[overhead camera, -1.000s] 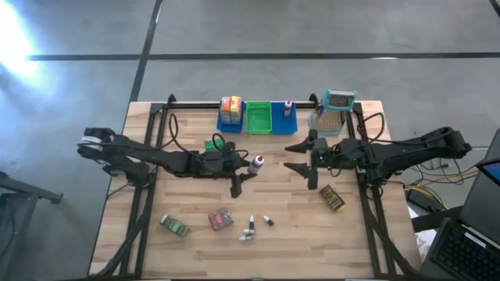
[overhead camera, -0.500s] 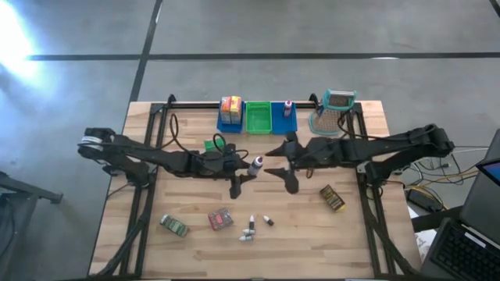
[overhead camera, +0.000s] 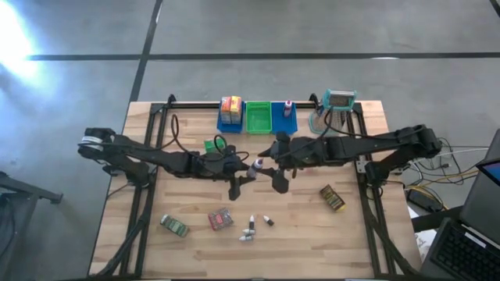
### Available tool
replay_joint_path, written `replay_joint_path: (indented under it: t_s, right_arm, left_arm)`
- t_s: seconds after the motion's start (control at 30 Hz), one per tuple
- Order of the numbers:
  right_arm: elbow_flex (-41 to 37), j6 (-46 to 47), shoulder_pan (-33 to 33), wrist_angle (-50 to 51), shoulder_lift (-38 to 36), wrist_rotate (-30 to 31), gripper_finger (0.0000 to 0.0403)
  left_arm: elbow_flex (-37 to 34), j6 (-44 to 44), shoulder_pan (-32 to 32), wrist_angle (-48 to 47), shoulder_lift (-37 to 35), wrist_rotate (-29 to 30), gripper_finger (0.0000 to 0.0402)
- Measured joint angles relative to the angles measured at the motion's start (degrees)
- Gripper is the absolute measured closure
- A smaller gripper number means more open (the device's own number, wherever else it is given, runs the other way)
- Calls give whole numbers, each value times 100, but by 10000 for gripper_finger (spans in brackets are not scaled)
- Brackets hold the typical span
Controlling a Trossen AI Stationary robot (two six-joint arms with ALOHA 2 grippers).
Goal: Pick & Place Kitchen Items
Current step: Put the large purple food coloring into the right blue bin
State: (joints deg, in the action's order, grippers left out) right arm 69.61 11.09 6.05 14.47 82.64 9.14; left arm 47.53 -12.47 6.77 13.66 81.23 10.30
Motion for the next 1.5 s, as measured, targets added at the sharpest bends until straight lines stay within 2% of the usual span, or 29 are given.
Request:
replay_joint_path:
  t_s: [0.7,1.1,1.27,1.37,1.5]
  right_arm:
    - [-110,136,-43,-14,-84,-26,226]
    - [-115,138,-43,-32,-77,-37,293]
    - [-117,147,-43,-23,-71,-36,289]
    - [-117,178,-43,-15,-71,-34,283]
    - [-119,179,-45,26,-60,-30,289]
  left_arm:
    - [0,442,47,189,4,25,229]
    - [0,326,47,220,7,24,229]
    - [0,308,47,220,33,-21,229]
    - [-17,316,47,234,33,-44,220]
    - [-112,343,47,275,31,-80,183]
